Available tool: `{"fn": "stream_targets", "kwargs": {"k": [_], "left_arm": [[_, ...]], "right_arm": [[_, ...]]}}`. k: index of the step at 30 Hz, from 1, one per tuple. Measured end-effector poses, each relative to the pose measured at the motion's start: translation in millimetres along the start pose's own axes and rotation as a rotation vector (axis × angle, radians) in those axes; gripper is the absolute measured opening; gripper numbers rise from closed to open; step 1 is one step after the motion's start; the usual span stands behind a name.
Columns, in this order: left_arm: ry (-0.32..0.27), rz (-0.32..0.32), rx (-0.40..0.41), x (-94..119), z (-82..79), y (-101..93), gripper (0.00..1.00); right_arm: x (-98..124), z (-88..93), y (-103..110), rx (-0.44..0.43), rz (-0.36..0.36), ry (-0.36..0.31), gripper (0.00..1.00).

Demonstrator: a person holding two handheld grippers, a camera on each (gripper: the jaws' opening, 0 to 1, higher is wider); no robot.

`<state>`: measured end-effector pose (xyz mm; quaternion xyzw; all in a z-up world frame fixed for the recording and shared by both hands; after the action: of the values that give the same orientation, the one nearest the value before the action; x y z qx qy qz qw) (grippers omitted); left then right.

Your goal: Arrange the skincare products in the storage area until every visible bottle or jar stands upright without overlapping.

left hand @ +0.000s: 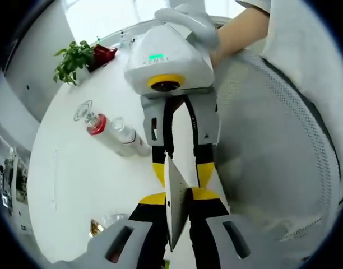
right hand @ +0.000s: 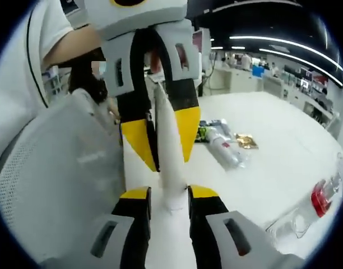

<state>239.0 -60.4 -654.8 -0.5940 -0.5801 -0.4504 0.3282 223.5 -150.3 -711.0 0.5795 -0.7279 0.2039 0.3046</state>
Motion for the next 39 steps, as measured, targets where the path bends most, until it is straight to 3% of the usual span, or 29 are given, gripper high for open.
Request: {"fn": "stream_targets", "kwargs": {"k": [11,19,30,39], "left_arm": [[-0.012,-0.02,0.009,-4.8,-8.5,21.1,0.13],[-0.032,-0.029,0.009,-10.3,-18.8,37.9,0.13],[-0.055,-0.054,0.017,-18.6,-29.3,67.6,0.13],[-0.079,-0.065,0.053,-27.2,-36.3,97.0,0.13]], "right_arm": [[40.7,7.7,-7.1,-0.079,0.095,-0.042,0.37],[63.8,14.6,-5.8,-0.101,0.149,-0.037,0.45],[82.2,30.3,-1.2,-0.171,0.211,-0.038,0.57],[89.5,41.7,-11.0,-0.294,0.272,-0.052,0.72]]}}
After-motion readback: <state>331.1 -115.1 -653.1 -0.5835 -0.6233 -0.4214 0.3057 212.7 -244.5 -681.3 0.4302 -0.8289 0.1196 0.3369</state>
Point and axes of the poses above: the point that each gripper's makers call its tool centre point, and the gripper's own axes: x roughly backward along the fingers, y roughly to its left, z roughly out of its underside, the point moved 7 cm from there along x, roughly backward along the fingers, and after that the axes turned 9 degrees about y, right-handed, at the moved point
